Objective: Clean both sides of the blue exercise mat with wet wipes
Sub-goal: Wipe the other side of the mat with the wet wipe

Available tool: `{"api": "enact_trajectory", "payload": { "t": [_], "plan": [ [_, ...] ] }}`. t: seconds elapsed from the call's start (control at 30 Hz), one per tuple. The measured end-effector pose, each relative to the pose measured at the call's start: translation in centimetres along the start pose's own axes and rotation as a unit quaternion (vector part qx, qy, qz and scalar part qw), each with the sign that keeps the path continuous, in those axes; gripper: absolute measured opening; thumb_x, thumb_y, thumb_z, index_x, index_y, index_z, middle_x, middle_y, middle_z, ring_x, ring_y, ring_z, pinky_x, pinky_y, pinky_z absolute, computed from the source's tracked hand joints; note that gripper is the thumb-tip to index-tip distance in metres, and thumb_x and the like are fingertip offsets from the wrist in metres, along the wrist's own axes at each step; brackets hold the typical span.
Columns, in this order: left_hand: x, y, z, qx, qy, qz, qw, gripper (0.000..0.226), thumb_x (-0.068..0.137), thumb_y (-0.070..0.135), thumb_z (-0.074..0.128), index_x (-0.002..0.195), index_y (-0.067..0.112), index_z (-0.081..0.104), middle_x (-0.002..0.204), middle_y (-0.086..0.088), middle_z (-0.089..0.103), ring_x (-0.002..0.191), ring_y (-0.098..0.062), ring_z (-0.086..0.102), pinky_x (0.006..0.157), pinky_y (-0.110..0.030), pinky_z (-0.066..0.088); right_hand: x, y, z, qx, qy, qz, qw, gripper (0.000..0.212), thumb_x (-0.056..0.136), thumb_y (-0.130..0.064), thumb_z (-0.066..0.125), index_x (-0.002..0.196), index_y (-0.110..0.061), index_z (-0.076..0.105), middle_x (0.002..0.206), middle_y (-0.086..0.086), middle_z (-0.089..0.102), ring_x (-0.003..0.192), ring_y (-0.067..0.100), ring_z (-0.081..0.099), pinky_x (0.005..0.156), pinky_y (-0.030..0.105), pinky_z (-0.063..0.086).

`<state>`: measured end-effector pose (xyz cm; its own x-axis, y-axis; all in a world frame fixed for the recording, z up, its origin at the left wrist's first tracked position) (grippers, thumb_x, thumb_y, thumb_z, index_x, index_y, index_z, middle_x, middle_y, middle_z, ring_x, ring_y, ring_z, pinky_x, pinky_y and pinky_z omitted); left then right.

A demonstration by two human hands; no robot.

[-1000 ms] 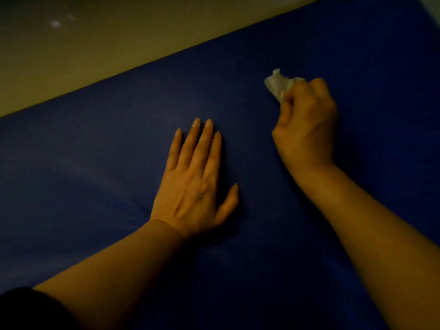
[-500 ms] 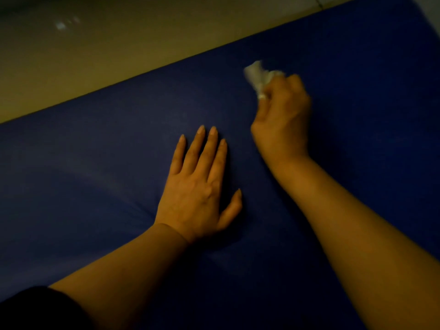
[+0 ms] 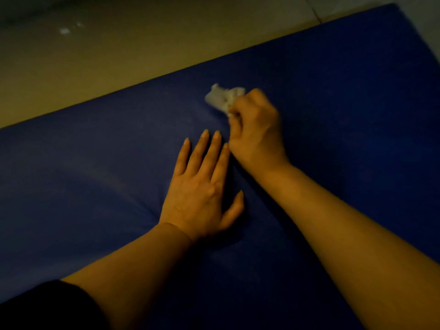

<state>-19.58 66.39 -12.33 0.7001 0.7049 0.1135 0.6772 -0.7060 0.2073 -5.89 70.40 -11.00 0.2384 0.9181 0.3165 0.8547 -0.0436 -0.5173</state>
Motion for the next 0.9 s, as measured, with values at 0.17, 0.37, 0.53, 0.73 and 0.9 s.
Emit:
{"api": "enact_trajectory", "payload": {
  "t": [0.17, 0.37, 0.53, 0.73, 0.9],
  "plan": [
    [0.1, 0.0, 0.0, 0.010, -0.025, -0.008, 1.000, 0.078, 0.087, 0.054, 0.037, 0.141, -0.002, 0.043, 0.150, -0.022, 0.035, 0.143, -0.037, 0.026, 0.115, -0.058, 0.019, 2.7, 3.7, -1.8, -0.049, 0.027, 0.061, 0.997, 0.018, 0.088, -0.006, 0.053, 0.104, -0.002, 0.062, 0.109, 0.018, 0.056, 0.095, 0.028, 0.056, 0.070, 0.020, 0.034],
    [0.3, 0.3, -0.3, 0.001, -0.050, -0.013, 0.999, 0.079, 0.085, 0.056, 0.037, 0.140, 0.000, 0.044, 0.150, -0.020, 0.037, 0.142, -0.036, 0.029, 0.115, -0.056, 0.022, 2.6, 1.2, 0.0, 0.006, 0.038, 0.054, 0.998, 0.016, 0.082, 0.002, 0.052, 0.093, 0.005, 0.064, 0.101, 0.024, 0.057, 0.086, 0.036, 0.056, 0.068, 0.019, 0.032],
    [3.3, -2.1, -3.5, -0.001, -0.009, -0.006, 1.000, 0.041, 0.088, 0.045, 0.048, 0.111, 0.016, 0.064, 0.112, -0.006, 0.065, 0.095, -0.026, 0.066, 0.059, -0.033, 0.052, 5.1, 4.1, -0.8, -0.034, 0.005, 0.059, 0.998, 0.007, 0.082, -0.001, 0.055, 0.078, -0.005, 0.059, 0.097, 0.019, 0.058, 0.086, 0.031, 0.056, 0.064, 0.031, 0.038],
    [6.6, -3.3, -0.9, -0.060, 0.126, -0.182, 0.973, 0.017, 0.089, 0.021, 0.054, 0.099, 0.007, 0.056, 0.101, -0.013, 0.053, 0.086, -0.025, 0.046, 0.071, -0.035, 0.037, 6.1, 1.0, 1.4, 0.017, 0.063, 0.071, 0.995, 0.016, 0.080, -0.001, 0.054, 0.086, 0.005, 0.066, 0.097, 0.024, 0.060, 0.084, 0.035, 0.058, 0.064, 0.016, 0.031],
    [6.9, -3.8, -0.9, -0.047, 0.109, -0.177, 0.977, 0.022, 0.088, 0.027, 0.050, 0.103, 0.011, 0.054, 0.104, -0.010, 0.051, 0.088, -0.023, 0.044, 0.074, -0.030, 0.031, 8.1, 2.4, 1.1, -0.020, -0.037, 0.010, 0.999, 0.011, 0.083, -0.005, 0.054, 0.080, -0.001, 0.064, 0.091, 0.016, 0.061, 0.082, 0.030, 0.058, 0.064, 0.036, 0.044]
  ]
}}
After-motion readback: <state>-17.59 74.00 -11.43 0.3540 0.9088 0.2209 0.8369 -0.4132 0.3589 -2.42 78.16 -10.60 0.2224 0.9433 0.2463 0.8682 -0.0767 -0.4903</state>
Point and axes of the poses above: each hand's wrist, its own x-axis towards the middle knuckle, its own z-axis out of the palm, y = z × x, the point moved 2 cm from there along x, towards the middle knuckle
